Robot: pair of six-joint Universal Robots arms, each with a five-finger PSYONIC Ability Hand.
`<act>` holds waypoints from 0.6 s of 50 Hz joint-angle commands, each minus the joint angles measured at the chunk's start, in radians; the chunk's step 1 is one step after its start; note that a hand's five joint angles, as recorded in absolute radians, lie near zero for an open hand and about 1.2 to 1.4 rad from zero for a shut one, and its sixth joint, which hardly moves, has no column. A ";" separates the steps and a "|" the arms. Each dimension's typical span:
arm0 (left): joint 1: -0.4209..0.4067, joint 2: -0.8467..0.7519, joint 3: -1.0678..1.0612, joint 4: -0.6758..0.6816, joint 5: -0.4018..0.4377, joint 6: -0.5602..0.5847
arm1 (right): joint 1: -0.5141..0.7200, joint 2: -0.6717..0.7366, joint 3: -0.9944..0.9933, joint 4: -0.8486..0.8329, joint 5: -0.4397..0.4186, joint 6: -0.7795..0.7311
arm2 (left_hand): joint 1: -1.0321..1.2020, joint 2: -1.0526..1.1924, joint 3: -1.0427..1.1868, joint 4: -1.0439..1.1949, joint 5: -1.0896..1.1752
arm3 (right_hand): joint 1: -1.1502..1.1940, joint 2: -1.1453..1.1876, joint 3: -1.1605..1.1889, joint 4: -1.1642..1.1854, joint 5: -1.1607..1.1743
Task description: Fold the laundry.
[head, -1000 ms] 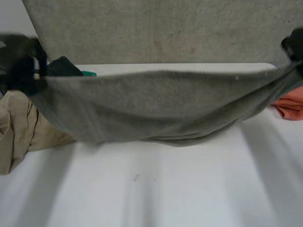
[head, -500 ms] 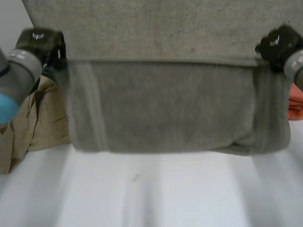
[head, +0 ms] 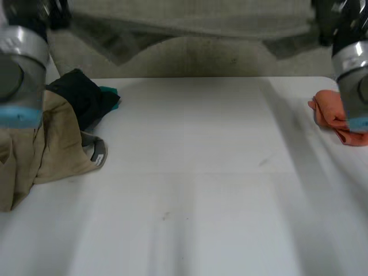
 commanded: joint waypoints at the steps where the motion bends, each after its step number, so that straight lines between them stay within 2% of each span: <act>1: 0.002 -0.054 -0.255 0.016 0.021 0.081 | -0.013 0.114 0.048 0.193 -0.064 -0.041 | 0.248 0.197 0.203 0.194 0.231 | 0.273 0.214 0.202 0.194 0.204; 9: 0.012 -0.061 -0.448 -0.041 0.021 0.188 | -0.040 0.170 0.134 0.311 -0.090 -0.147 | 0.248 0.197 0.203 0.194 0.231 | 0.273 0.214 0.202 0.194 0.204; 13: 0.014 0.011 -0.542 -0.164 0.030 0.266 | -0.062 0.118 0.195 0.425 -0.090 -0.188 | 0.248 0.197 0.203 0.194 0.231 | 0.273 0.214 0.202 0.194 0.204; 16: 0.028 0.097 -0.617 -0.321 0.021 0.366 | -0.094 0.034 0.257 0.579 -0.090 -0.216 | 0.248 0.197 0.203 0.194 0.231 | 0.273 0.214 0.202 0.194 0.204; 17: 0.038 0.149 -0.656 -0.419 0.016 0.410 | -0.115 -0.018 0.289 0.674 -0.088 -0.239 | 0.248 0.197 0.203 0.194 0.231 | 0.273 0.214 0.202 0.194 0.204; 20: 0.049 0.235 -0.716 -0.558 0.013 0.472 | -0.149 -0.087 0.341 0.831 -0.087 -0.296 | 0.248 0.197 0.203 0.194 0.231 | 0.273 0.214 0.202 0.194 0.204; 22: 0.058 0.315 -0.763 -0.674 0.018 0.518 | -0.181 -0.142 0.396 0.972 -0.084 -0.391 | 0.248 0.197 0.203 0.194 0.231 | 0.273 0.214 0.202 0.194 0.204; 24: 0.067 0.376 -0.793 -0.739 0.036 0.542 | -0.204 -0.175 0.441 1.062 -0.082 -0.510 | 0.248 0.197 0.203 0.194 0.231 | 0.273 0.214 0.202 0.194 0.204; 26: 0.066 0.398 -0.796 -0.750 0.057 0.544 | -0.212 -0.182 0.456 1.081 -0.081 -0.578 | 0.248 0.197 0.203 0.194 0.231 | 0.273 0.214 0.202 0.194 0.204; 30: 0.049 0.364 -0.764 -0.748 0.076 0.552 | -0.189 -0.160 0.435 1.054 -0.058 -0.601 | 0.248 0.197 0.203 0.194 0.231 | 0.273 0.214 0.202 0.194 0.204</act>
